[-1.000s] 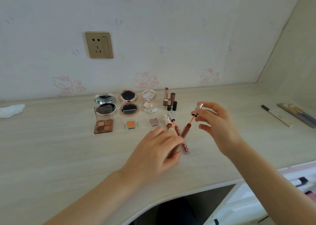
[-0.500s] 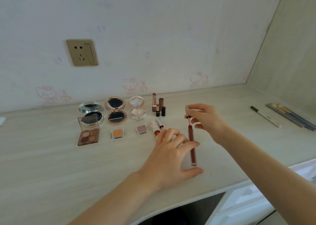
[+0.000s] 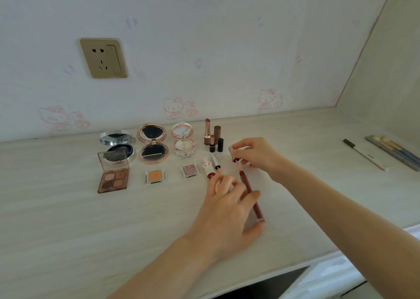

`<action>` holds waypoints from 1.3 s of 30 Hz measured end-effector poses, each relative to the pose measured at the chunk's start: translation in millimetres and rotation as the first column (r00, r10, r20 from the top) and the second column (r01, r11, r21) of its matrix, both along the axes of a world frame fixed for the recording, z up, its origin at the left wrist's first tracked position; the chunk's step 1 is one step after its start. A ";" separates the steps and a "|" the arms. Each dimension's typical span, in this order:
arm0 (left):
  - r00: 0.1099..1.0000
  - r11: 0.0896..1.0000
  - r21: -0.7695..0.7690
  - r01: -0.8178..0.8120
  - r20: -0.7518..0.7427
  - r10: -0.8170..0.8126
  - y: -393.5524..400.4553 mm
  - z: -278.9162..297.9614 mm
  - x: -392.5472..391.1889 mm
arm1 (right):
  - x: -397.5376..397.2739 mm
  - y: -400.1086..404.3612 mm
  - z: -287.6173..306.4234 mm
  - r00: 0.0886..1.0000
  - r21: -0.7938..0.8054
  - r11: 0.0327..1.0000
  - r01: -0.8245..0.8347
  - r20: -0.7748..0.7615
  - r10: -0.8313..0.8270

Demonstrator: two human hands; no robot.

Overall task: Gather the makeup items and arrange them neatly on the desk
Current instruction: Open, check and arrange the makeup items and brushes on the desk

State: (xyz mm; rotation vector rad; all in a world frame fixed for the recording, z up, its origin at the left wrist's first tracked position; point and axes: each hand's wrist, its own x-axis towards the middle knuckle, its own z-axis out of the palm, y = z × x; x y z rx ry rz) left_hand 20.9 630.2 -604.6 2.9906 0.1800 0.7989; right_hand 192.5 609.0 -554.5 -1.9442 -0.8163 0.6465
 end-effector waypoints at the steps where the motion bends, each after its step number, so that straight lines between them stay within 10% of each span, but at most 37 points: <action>1: 1.000 1.000 0.005 0.009 0.003 -0.009 1.0 -2.0 0.7 | 0.4 3.2 -0.7 1.000 -0.007 1.000 -0.009 0.008 0.009; 39: 1.000 0.996 -0.085 0.008 -0.006 -0.008 8.0 1.0 -5.2 | 2.1 34.6 -19.1 0.933 -0.185 0.979 -0.081 0.331 0.140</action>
